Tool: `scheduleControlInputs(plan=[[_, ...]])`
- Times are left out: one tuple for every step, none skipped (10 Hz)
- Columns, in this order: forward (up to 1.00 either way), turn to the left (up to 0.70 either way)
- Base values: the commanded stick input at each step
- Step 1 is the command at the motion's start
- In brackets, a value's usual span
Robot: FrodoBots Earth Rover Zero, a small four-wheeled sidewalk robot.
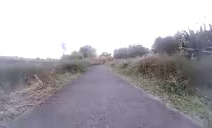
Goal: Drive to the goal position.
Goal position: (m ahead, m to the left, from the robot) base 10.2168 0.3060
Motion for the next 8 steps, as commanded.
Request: scheduleControlInputs(plan=[[0.70, 0.00], [0.70, 0.00], [0.70, 0.00], [0.70, 0.00], [0.70, -0.35], [0.70, -0.35], [0.70, -0.35], [0.70, -0.35]])
